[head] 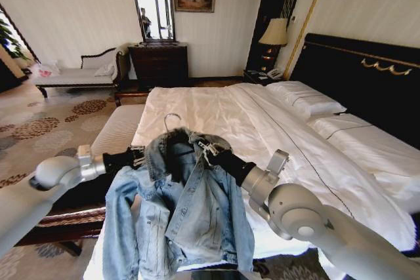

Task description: Pick up the clothes from the bed and hang them on the clothes hanger.

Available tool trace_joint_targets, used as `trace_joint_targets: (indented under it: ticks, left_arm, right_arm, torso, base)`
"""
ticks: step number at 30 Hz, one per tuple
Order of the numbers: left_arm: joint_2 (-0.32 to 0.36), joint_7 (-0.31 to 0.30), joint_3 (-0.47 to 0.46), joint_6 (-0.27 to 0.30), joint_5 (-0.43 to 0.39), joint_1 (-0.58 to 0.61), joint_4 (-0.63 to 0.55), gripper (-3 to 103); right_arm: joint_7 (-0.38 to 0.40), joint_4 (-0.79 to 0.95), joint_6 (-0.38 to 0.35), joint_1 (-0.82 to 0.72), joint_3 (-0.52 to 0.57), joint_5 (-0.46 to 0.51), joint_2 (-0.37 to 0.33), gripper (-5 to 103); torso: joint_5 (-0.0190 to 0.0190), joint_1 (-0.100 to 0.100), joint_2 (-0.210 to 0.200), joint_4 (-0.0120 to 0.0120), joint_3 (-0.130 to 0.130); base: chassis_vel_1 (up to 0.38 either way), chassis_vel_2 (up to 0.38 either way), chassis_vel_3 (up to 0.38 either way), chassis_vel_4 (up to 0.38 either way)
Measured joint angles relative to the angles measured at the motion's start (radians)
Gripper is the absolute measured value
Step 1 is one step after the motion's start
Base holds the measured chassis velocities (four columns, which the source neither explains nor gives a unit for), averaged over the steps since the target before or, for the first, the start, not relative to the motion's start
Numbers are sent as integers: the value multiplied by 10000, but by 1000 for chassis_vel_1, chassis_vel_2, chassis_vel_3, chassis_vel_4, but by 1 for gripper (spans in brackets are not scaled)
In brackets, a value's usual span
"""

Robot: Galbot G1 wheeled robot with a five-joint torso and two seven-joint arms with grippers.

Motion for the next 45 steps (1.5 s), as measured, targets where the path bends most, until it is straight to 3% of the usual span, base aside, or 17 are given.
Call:
trace_joint_targets:
  ticks: [6, 13, 17, 24, 31, 35, 38, 45]
  left_arm:
    - [-418, -306, 1223, 252, -7, -1257, 229, 20]
    - [-464, -389, 1887, 337, -237, -2328, 672, 21]
    - [-516, -536, 2744, 341, -375, -3468, 1099, 23]
    - [-616, -651, 2824, 342, -445, -3686, 1230, 23]
    - [-275, -662, 2309, 333, -517, -3251, 755, 23]
    - [-40, -636, 1405, 287, -517, -2341, 379, 23]
    - [275, -485, 48, 156, -511, -1011, 79, 23]
    - [643, -321, -1325, -25, -495, 499, -397, 23]
  right_arm:
    - [-619, -8, -123, -423, -8, -382, -278, 0]
    - [-1120, -18, -294, -1002, -232, -964, -261, 0]
    - [-1616, -19, -491, -1201, -466, -1419, -209, 0]
    - [-2389, -20, -693, -1652, -605, -2760, -389, 0]
    - [-3047, -449, -796, -1627, -1337, -4435, -159, 0]
    - [-3111, -1390, -612, -1546, -1725, -5307, 189, 0]
    - [-3217, -1943, -407, -1576, -2022, -6076, 412, 0]
    - [-3172, -2376, -315, -1494, -2358, -6790, 772, 0]
  torso:
    - [-2, 0, -1, 1, 0]
    - [-3, -2, 0, 0, 0]
    - [-1, 0, -1, 1, 0]
    - [-3, -1, 0, 0, 0]
    - [-3, -2, 0, 0, -2]
    - [-2, -2, 0, 1, -2]
    - [-3, -1, 0, 1, -1]
    - [-3, -3, 0, 3, -3]
  base:
    - [0, 0, 0, 0]
    - [0, 0, 0, 0]
    - [0, 0, 0, 0]
    - [0, 0, 0, 0]
    - [0, 0, 0, 0]
    - [0, 0, 0, 0]
    - [0, 0, 0, 0]
    - [0, 0, 0, 0]
